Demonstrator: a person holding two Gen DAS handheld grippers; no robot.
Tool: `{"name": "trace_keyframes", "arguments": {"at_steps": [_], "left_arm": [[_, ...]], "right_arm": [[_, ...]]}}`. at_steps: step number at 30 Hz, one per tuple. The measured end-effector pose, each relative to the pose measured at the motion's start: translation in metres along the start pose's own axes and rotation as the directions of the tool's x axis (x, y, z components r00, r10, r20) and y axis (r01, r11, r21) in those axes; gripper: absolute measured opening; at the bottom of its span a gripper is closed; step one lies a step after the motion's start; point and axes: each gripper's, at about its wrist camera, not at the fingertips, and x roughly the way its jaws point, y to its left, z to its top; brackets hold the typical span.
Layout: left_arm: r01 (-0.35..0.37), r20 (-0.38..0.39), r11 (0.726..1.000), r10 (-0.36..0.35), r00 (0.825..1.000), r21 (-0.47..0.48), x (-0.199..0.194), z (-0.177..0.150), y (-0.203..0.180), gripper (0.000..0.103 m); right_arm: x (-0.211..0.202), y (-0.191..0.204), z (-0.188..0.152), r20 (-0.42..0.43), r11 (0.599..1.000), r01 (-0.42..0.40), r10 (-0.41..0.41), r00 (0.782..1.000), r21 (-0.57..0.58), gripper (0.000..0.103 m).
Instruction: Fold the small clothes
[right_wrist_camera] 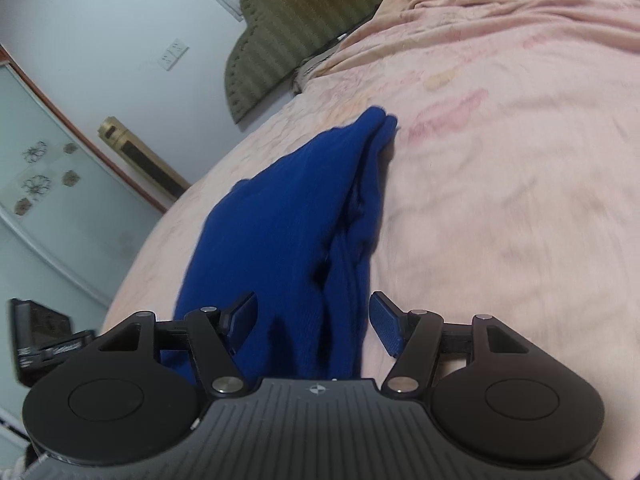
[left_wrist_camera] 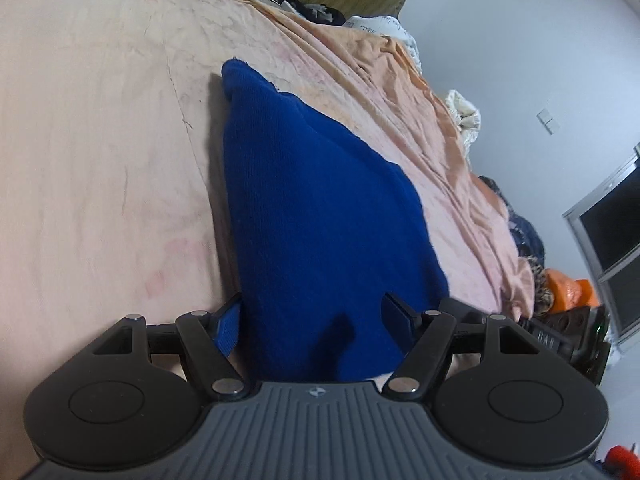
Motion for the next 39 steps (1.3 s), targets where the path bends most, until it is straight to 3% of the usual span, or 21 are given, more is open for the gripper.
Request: {"name": "trace_keyframes", "arguments": {"at_steps": [5,7,8,10,12,15,18,21,23,27,30,32,33,34,36,37,39], "left_arm": [[0.013,-0.006,1.000,-0.013,1.000,0.015,0.003,-0.004,-0.005,0.068],[0.003,-0.015,0.999,-0.002,1.000,0.042,0.003,-0.009,-0.009,0.043],[-0.012,-0.014,0.998,0.013,1.000,0.057,0.004,-0.009,-0.010,0.037],[-0.045,-0.006,0.995,0.046,0.999,0.087,0.001,-0.010,-0.013,0.015],[-0.039,0.008,0.996,0.039,0.999,0.076,-0.004,-0.009,-0.010,0.012],[-0.048,0.044,0.996,0.045,0.998,0.074,-0.015,-0.008,-0.011,0.010],[-0.074,0.062,0.993,0.069,0.996,0.087,-0.029,-0.005,-0.014,0.009],[-0.118,0.050,0.985,0.113,0.992,0.128,-0.037,-0.005,-0.019,0.009],[-0.161,0.025,0.973,0.160,0.987,0.168,-0.034,-0.011,-0.020,0.009],[-0.258,0.045,0.936,0.254,0.966,0.239,-0.035,-0.026,-0.029,0.012],[-0.357,0.102,0.895,0.342,0.934,0.268,-0.047,-0.031,-0.041,0.024],[-0.441,0.155,0.850,0.413,0.897,0.288,-0.050,-0.036,-0.051,0.044],[-0.472,0.178,0.832,0.438,0.881,0.290,-0.050,-0.038,-0.053,0.059],[-0.485,0.190,0.823,0.447,0.874,0.294,-0.050,-0.041,-0.054,0.065],[-0.505,0.193,0.809,0.467,0.863,0.300,-0.047,-0.047,-0.055,0.065],[-0.516,0.188,0.803,0.481,0.856,0.298,-0.045,-0.048,-0.054,0.065],[-0.522,0.178,0.805,0.490,0.853,0.283,-0.043,-0.051,-0.052,0.065]], "right_arm": [[-0.006,0.005,-0.013,-0.021,0.998,-0.064,0.064,0.998,0.003,0.067],[-0.005,0.010,-0.016,-0.021,0.998,-0.061,0.061,0.998,-0.013,0.058],[-0.004,0.011,-0.017,-0.018,0.999,-0.053,0.053,0.998,-0.013,0.055],[-0.002,0.007,-0.017,-0.009,0.999,-0.044,0.044,0.999,0.014,0.037],[0.000,0.000,-0.018,-0.004,0.998,-0.031,0.031,1.000,0.060,0.017],[-0.001,-0.003,-0.022,0.021,0.993,-0.051,0.049,0.999,0.106,0.017],[-0.005,-0.002,-0.026,0.050,0.977,-0.133,0.126,0.991,0.169,0.016],[-0.012,0.005,-0.030,0.072,0.962,-0.193,0.182,0.981,0.192,0.015],[-0.014,0.012,-0.033,0.061,0.969,-0.183,0.175,0.983,0.165,0.015],[-0.009,0.026,-0.040,-0.003,0.999,0.015,-0.015,1.000,0.037,0.016],[-0.018,0.043,-0.043,0.047,0.991,0.131,-0.129,0.991,-0.042,0.031],[-0.030,0.070,-0.045,0.162,0.941,0.304,-0.280,0.946,-0.149,0.033],[-0.033,0.083,-0.046,0.213,0.913,0.359,-0.318,0.924,-0.194,0.034],[-0.034,0.096,-0.048,0.254,0.891,0.389,-0.330,0.909,-0.234,0.035],[-0.027,0.114,-0.051,0.264,0.884,0.367,-0.295,0.918,-0.290,0.038],[-0.020,0.119,-0.055,0.251,0.881,0.352,-0.280,0.927,-0.316,0.044],[-0.001,0.123,-0.060,0.209,0.871,0.350,-0.293,0.933,-0.345,0.043]]}}
